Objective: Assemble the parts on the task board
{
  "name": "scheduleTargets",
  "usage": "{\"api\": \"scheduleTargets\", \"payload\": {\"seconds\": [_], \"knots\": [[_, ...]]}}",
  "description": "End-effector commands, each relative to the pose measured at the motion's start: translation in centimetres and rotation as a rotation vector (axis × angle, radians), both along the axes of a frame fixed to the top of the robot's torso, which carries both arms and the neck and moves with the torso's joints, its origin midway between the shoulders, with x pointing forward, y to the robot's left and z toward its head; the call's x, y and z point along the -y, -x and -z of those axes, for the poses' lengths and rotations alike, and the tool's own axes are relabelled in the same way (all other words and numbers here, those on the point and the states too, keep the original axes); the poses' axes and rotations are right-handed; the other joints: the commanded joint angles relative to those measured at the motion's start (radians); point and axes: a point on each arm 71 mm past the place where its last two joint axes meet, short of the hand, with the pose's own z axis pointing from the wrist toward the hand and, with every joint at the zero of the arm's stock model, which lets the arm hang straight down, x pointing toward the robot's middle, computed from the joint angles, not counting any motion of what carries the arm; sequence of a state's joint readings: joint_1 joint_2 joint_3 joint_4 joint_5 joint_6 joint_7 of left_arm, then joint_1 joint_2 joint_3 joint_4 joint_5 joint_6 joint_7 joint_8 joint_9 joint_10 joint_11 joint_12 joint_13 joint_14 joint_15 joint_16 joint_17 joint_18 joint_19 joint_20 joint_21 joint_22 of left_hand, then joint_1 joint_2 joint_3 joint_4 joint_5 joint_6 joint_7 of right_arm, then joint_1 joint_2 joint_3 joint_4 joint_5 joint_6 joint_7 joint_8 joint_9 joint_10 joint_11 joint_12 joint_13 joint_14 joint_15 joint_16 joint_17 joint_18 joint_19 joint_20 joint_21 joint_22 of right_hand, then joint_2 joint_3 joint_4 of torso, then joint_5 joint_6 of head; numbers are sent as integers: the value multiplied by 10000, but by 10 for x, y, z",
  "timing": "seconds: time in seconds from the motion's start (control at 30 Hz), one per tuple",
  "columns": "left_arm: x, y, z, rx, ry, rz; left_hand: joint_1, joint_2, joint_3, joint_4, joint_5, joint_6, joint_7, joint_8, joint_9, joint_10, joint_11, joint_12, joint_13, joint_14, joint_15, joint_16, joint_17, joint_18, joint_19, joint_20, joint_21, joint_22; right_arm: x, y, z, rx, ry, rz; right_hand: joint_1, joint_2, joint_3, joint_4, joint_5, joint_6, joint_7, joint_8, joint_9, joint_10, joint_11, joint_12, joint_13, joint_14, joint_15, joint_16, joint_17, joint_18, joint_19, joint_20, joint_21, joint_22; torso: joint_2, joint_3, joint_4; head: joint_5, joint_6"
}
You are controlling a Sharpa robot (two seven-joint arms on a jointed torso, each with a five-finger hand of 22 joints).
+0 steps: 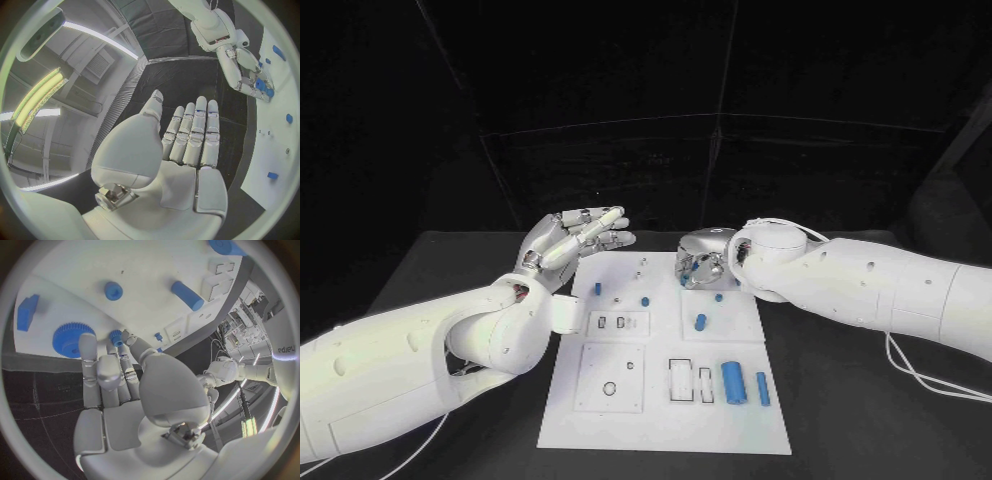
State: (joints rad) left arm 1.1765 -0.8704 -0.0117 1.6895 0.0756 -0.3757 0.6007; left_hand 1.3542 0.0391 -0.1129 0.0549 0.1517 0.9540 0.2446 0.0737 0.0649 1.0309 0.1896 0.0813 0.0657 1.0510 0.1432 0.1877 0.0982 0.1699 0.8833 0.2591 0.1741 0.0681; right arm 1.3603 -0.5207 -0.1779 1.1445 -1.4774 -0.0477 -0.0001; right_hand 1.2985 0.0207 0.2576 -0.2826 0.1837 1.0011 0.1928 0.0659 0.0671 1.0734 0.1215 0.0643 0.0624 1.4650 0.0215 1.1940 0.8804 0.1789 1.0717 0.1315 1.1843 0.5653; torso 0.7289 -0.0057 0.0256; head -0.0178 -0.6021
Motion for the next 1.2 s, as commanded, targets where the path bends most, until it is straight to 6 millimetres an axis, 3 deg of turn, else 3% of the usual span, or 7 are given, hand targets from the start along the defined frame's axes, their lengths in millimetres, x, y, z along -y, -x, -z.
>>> {"api": "scheduleTargets", "payload": {"seconds": [0.03,0.33,0.67,1.1,1.2], "knots": [[2,0,-2,91,40,187,-83,23,-25,-38,-25,-46,43,-50,-13,-75,25,-36,-12,16,36,-41,15,130,69,9,-40,-12,-1,0,1,-54,229,-29,18,116,142,-11,-45,87,-5,12,7,113,3,57,13,130,61,115,58,-111,61,-2,88,83,9,1,-1,16,-9],[2,0,-1,61,31,202,-83,23,-25,-38,-25,-46,43,-50,-13,-75,25,-36,-12,16,36,-41,15,130,69,9,-40,-12,1,-2,2,206,375,150,309,289,990,-70,-565,210,-35,6,5,296,-21,48,6,80,24,371,242,-142,64,-35,395,405,13,11,-10,60,-23],[1,-2,0,11,17,224,-125,69,-35,-27,-27,-69,54,-55,-10,-98,36,-58,-9,24,43,-77,26,129,77,15,-70,-13,-1,-2,-1,672,368,224,369,128,2044,-16,-875,424,-66,20,15,574,-66,57,11,34,6,545,310,-166,-2,-56,742,713,12,2,-10,52,-80],[-2,-3,1,-71,36,204,-153,107,-38,-12,-27,-75,56,-54,-8,-102,38,-65,-6,30,46,-96,32,130,84,18,-86,-13,-6,1,-11,1745,-440,501,134,-31,2378,81,-946,516,-92,15,17,747,-110,73,24,12,-15,591,280,-176,-19,-68,871,828,29,-20,2,52,-63],[-2,-3,1,-78,36,206,-153,107,-38,-12,-27,-75,56,-54,-8,-102,38,-65,-6,30,46,-96,32,130,84,18,-86,-13,-9,0,-13,1946,-579,639,116,-52,2390,85,-949,517,-94,13,16,746,-109,68,23,12,-15,597,288,-176,-22,-68,875,829,52,0,14,61,-38]]}}
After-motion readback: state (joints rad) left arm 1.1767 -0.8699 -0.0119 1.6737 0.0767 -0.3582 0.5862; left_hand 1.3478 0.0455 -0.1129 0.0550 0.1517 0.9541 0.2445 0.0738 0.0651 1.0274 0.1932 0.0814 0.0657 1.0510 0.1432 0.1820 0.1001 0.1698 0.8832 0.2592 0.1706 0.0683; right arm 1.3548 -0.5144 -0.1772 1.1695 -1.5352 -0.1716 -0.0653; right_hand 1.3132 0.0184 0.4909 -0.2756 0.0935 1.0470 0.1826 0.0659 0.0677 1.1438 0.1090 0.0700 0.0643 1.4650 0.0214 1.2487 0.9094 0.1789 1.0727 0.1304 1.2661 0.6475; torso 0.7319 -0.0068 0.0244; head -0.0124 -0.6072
